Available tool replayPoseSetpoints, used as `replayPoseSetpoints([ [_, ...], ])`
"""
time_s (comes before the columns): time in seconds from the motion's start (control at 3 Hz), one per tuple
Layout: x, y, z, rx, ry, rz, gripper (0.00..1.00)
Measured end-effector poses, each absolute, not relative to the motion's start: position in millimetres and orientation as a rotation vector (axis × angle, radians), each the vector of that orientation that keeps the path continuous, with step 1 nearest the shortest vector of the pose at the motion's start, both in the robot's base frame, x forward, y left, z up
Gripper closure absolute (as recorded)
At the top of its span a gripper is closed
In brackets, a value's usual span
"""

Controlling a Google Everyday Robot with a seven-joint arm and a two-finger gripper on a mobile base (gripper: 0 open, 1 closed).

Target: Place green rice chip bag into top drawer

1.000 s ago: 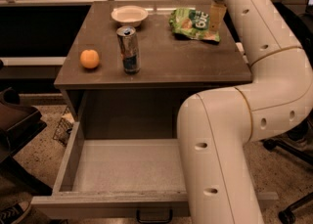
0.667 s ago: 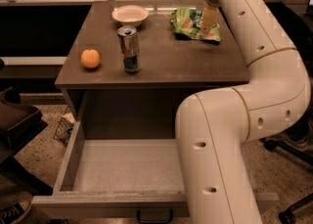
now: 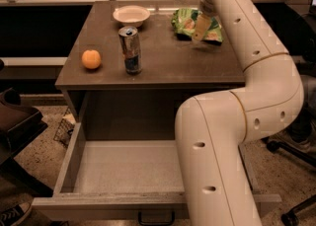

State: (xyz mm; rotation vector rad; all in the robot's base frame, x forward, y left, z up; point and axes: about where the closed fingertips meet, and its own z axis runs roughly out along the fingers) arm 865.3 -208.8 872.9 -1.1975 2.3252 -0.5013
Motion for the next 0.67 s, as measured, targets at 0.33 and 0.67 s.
replayPoseSetpoints([
  [0.33, 865, -204, 852, -1.157, 2.366, -0.419, 0.0],
  [0.67, 868, -197, 839, -1.101, 2.37, -0.325, 0.0],
])
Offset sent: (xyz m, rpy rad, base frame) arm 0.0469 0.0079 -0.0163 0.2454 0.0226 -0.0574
